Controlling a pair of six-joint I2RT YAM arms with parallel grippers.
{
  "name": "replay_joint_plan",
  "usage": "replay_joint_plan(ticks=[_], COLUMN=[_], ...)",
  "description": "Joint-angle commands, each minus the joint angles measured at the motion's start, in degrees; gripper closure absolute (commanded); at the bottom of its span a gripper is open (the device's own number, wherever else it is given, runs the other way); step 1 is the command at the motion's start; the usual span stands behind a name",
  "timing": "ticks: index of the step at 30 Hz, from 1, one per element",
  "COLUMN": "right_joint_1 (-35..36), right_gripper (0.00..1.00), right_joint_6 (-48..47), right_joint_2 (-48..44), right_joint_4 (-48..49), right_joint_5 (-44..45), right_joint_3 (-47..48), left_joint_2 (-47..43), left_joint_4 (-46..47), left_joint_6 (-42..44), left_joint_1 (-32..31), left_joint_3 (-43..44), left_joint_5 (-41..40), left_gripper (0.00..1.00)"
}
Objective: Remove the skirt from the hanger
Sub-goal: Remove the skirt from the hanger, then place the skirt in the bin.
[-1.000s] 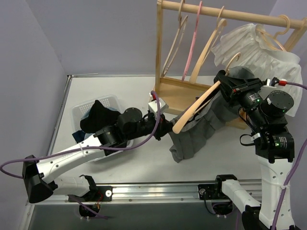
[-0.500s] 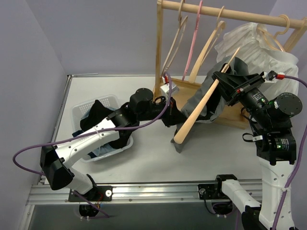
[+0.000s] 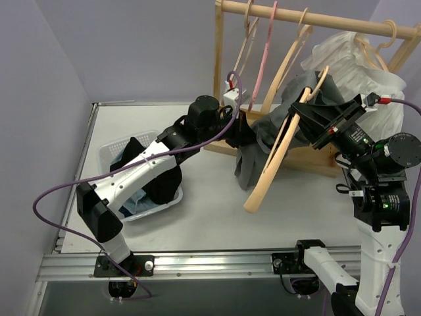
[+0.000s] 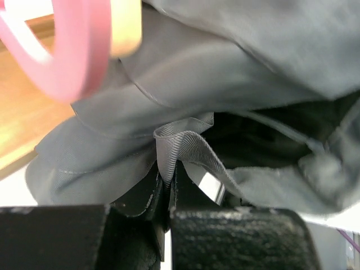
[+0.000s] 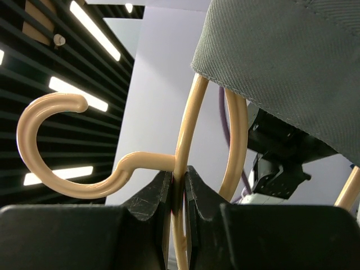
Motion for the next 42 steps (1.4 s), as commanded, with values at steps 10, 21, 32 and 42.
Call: replay_joint_plan(ticks=[10, 21, 32, 42], right_joint_1=[-0.33, -0.33, -0.25, -0.07], right_gripper=[1.00, 1.00, 1.00, 1.00], right_joint_6=[-5.05, -13.51, -16.55, -54.24], right_joint_2=[-3.86, -5.25, -1.14, 10.19], right_joint_4=[-0.57, -8.08, -10.86, -41.17], right_joint_5=[-4.17, -10.84, -16.04, -1.65], right_joint_3=[-1.81, -1.70, 11.70, 24.62], left_joint_2=[-1.56, 8.09, 7.32, -10.34], left_joint_4=[14.58, -7.82, -8.09, -16.52], left_joint_6=[-1.01, 9.80, 9.03, 10.95], left_joint_1=[-0.82, -1.44, -1.79, -2.23], left_joint_3=[3.07, 21.85, 16.88, 4.04], left_joint_5=[-4.76, -37.39, -29.14, -23.41], left_gripper=[0.98, 0.98, 0.98, 0.98])
